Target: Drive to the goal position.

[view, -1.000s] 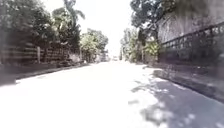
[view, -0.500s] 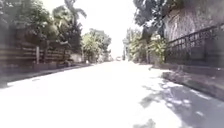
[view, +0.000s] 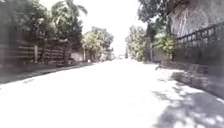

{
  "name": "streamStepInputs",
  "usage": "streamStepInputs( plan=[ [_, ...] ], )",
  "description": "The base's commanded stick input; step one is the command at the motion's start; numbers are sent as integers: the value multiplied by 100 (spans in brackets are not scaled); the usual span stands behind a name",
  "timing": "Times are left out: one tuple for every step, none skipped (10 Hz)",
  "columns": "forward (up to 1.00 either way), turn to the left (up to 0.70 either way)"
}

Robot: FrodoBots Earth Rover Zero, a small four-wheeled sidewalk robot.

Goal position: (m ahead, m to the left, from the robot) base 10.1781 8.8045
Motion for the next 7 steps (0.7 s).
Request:
streamStepInputs(
  plan=[
    [100, -16],
    [100, -3],
    [100, 2],
    [100, 2],
    [100, 2],
    [100, 2],
    [100, 2]
  ],
)
